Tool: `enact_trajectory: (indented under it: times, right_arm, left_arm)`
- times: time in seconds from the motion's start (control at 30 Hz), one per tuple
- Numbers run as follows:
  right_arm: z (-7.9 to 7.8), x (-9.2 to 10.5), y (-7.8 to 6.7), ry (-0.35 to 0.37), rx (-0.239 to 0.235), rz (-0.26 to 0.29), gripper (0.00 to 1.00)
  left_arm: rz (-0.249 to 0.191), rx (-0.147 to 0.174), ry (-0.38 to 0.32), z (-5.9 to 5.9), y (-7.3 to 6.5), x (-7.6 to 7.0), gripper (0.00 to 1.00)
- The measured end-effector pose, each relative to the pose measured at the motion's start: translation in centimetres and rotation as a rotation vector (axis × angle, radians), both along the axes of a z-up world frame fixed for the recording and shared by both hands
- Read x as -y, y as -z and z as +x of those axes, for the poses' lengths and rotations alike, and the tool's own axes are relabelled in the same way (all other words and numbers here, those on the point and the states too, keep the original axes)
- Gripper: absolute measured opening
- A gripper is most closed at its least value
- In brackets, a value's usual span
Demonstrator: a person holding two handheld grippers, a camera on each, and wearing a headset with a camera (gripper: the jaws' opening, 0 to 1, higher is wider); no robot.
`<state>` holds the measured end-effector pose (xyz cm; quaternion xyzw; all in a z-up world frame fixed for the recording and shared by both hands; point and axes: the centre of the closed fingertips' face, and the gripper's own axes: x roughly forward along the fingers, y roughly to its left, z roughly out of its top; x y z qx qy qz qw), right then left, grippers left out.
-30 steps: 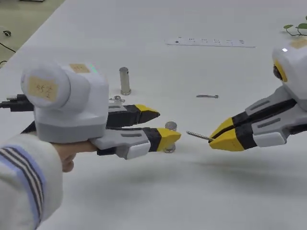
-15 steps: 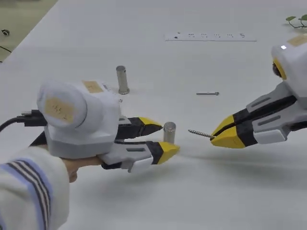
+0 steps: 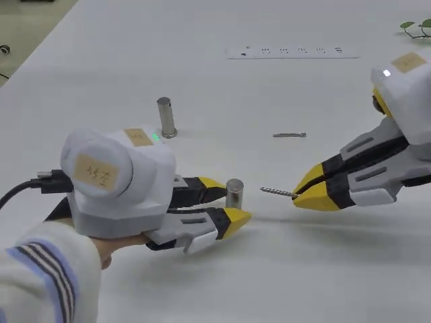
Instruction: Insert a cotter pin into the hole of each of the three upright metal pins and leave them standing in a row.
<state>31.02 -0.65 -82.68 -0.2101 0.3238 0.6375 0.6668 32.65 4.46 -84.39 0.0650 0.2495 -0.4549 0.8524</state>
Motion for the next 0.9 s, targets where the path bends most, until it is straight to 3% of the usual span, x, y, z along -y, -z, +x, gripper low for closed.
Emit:
enact_trajectory:
  times: [0.2,0.4,0.9]
  right_arm:
    - [0.1,-0.5,0.0,-0.018,0.005,0.004,0.03]
    - [0.3,-0.8,0.0,-0.033,0.011,0.004,0.03]
    - [0.6,-1.4,-0.3,-0.058,0.024,0.006,0.03]
  left_arm:
    - [0.007,-0.014,-0.001,0.0,0.5,0.0,0.16]
    - [0.005,-0.008,0.009,0.1,0.4,0.1,0.12]
    - [0.002,-0.002,0.048,-0.3,0.3,0.2,0.12]
